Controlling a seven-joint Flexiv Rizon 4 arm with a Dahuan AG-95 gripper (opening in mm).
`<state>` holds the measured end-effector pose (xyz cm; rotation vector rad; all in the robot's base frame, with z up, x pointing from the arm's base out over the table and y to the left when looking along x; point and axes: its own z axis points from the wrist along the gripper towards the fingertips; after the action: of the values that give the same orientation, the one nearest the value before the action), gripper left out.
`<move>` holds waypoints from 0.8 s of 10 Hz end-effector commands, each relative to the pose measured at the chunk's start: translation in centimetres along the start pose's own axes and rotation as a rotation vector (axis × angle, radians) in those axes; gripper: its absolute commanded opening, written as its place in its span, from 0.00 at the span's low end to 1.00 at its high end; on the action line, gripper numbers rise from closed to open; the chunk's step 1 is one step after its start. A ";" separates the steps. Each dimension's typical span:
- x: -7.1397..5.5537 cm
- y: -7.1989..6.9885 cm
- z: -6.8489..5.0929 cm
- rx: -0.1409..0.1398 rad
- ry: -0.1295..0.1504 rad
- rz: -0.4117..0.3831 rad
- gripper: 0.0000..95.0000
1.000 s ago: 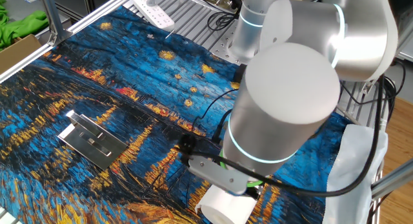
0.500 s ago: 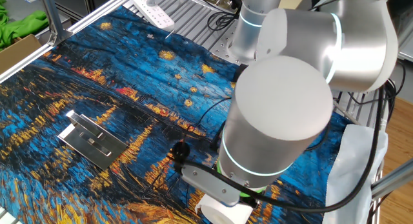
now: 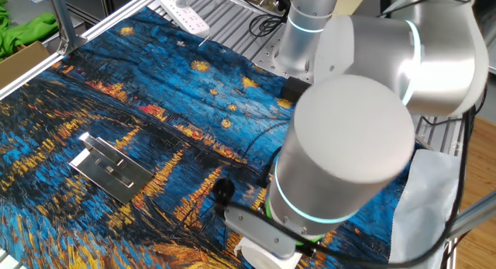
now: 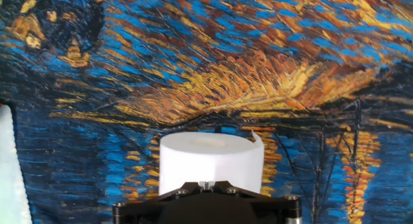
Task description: Put the toilet paper on its holder
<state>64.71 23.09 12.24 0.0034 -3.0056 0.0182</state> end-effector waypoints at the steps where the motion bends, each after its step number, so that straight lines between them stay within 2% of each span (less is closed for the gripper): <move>1: 0.1 0.0 0.0 -0.013 -0.004 0.015 0.00; 2: 0.1 0.0 0.0 0.004 -0.003 0.011 0.00; 3: 0.1 0.1 0.1 0.006 -0.003 0.015 0.00; 5: 0.0 0.1 0.2 0.022 -0.002 0.024 0.40; 6: 0.0 0.2 0.2 0.033 -0.003 0.024 0.40; 7: 0.0 0.2 0.2 0.031 -0.003 0.029 0.80; 8: 0.0 0.2 0.2 0.029 -0.002 0.029 0.80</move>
<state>64.90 23.36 12.03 -0.0373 -3.0001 0.0661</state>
